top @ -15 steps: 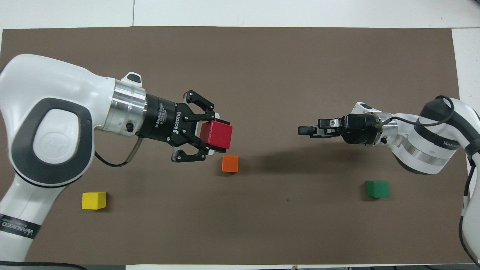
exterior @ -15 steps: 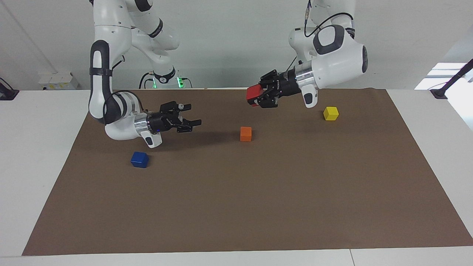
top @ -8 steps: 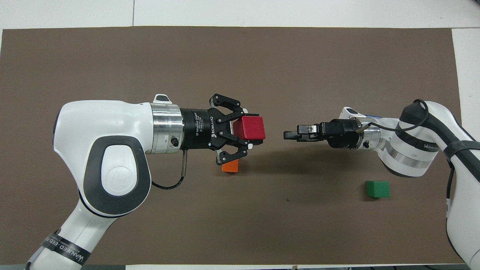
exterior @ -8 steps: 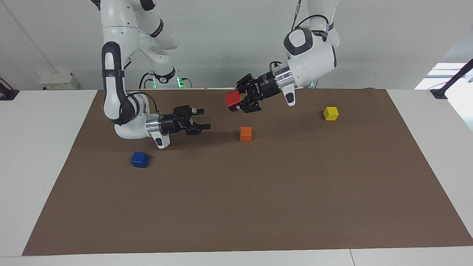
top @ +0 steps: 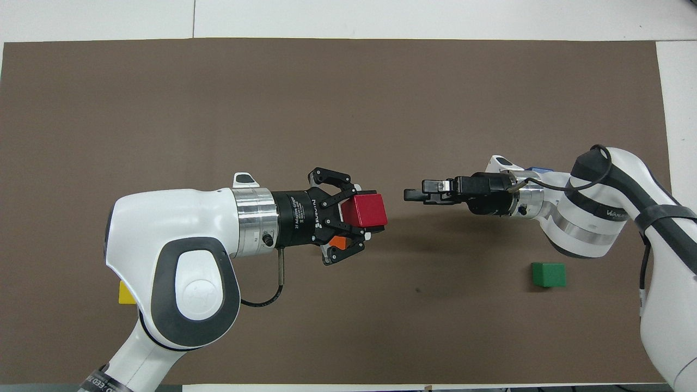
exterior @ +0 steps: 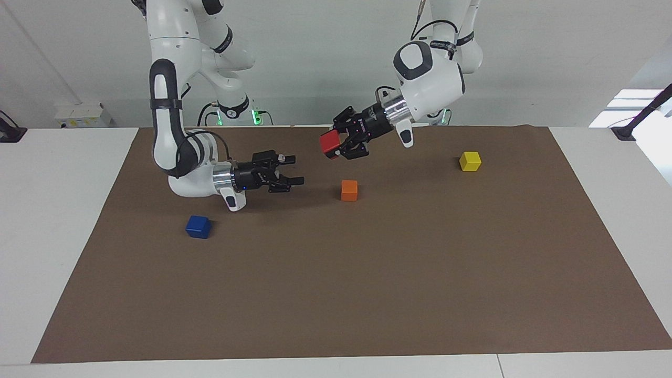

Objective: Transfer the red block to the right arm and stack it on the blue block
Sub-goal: 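Carry the red block toward the right gripper and insert it between fingers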

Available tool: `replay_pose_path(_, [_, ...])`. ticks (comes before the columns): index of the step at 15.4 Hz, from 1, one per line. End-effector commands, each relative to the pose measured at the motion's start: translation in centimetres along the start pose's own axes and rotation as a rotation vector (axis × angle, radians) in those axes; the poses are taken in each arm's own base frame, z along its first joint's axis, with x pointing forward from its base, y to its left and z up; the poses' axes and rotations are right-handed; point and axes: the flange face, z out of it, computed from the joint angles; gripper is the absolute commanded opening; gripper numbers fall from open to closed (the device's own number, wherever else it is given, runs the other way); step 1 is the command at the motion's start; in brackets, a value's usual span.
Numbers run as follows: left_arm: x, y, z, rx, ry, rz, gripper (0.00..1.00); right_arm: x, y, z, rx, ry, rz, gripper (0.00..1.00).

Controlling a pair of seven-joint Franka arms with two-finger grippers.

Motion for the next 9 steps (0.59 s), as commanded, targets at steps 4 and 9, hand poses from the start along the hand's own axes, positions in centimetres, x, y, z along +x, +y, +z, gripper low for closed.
replay_pose_path(4, [0.3, -1.4, -0.1, -0.030, -0.094, 0.097, 0.00, -1.8, -0.5, 1.9, 0.076, 0.047, -0.085, 1.00])
replay_pose_path(9, [0.4, -0.9, 0.6, -0.098, -0.104, 0.062, 0.00, -1.8, -1.6, 2.4, 0.106, 0.046, -0.109, 1.00])
